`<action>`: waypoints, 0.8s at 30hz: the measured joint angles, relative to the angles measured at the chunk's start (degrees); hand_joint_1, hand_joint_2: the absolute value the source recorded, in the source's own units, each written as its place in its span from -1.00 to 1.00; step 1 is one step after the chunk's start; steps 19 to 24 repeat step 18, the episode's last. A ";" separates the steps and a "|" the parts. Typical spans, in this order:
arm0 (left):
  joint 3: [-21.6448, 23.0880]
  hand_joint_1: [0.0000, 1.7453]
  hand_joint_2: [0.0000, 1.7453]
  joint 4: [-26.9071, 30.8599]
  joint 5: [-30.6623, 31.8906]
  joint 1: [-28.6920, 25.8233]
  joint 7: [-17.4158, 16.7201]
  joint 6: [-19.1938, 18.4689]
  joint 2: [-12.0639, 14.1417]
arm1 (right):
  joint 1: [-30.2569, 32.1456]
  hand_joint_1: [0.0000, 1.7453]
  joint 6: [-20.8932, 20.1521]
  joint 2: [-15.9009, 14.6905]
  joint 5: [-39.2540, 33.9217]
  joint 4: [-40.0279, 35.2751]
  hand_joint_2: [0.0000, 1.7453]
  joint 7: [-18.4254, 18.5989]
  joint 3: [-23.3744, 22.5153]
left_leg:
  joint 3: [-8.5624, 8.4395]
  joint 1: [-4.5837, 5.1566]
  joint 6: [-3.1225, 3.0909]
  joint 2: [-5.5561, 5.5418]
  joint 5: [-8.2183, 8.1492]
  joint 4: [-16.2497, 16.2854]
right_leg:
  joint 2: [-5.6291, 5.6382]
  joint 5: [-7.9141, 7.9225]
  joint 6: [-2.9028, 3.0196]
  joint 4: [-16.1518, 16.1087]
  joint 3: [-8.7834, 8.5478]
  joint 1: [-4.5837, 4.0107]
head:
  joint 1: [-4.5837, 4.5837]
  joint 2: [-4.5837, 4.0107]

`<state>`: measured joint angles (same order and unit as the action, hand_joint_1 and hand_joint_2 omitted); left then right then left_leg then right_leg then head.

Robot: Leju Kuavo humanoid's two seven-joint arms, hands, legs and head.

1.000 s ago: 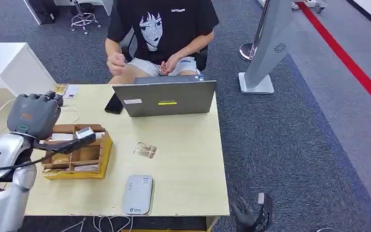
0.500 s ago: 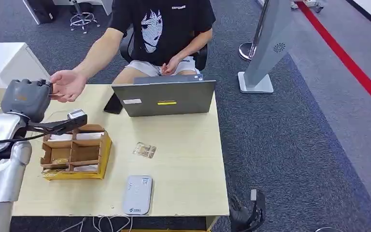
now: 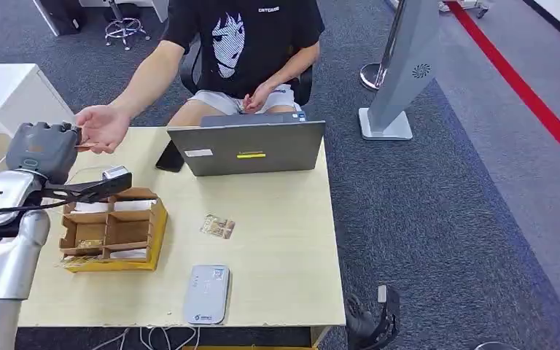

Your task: Pass the card to the sensor for recognition and then transmit it.

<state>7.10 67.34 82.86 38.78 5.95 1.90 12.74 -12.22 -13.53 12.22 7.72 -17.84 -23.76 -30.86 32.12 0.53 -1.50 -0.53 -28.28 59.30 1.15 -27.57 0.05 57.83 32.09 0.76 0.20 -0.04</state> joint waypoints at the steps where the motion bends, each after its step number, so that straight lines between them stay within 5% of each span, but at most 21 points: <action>1: 0.00 -1.00 1.00 0.00 -0.07 -0.15 0.15 0.30 -0.02 | 0.00 -1.00 0.00 0.00 -0.09 0.00 1.00 -0.02 0.04 | 0.00 0.00 0.00 0.00 0.00 0.00 | 0.00 0.00 0.00 0.00 0.00 0.00 | -0.02 0.00; 8: -0.04 -1.00 1.00 7.85 -1.53 -5.92 1.15 5.41 -1.55 | 0.16 -1.00 0.00 0.00 -1.38 0.09 1.00 -0.46 0.11 | 0.04 0.01 0.00 -0.01 -0.01 0.00 | -0.01 0.00 0.00 -0.01 0.00 0.00 | -0.02 0.00; 12: -2.52 -1.00 1.00 22.97 -7.88 -18.18 4.20 13.45 -4.35 | 1.32 -1.00 -0.37 0.00 -3.78 0.04 1.00 -2.14 -0.13 | 0.06 0.05 0.00 0.20 -0.12 -0.02 | 0.19 -0.03 -0.01 -0.04 0.04 0.02 | 0.00 0.00; 18: -11.57 -1.00 1.00 43.83 -17.03 -36.60 11.89 19.61 -11.46 | 3.77 -1.00 -0.98 -0.20 -5.90 -0.66 1.00 -3.52 -2.01 | 0.22 0.04 -0.04 0.16 -0.28 -0.03 | 0.16 -0.17 -0.11 -0.09 0.17 0.01 | -0.04 0.00; 24: -11.57 -1.00 1.00 43.83 -17.03 -36.60 11.89 19.61 -11.46 | 3.77 -1.00 -0.98 -0.20 -5.90 -0.66 1.00 -3.52 -2.01 | 0.22 0.04 -0.04 0.16 -0.28 -0.03 | 0.16 -0.17 -0.11 -0.09 0.17 0.01 | -0.04 0.00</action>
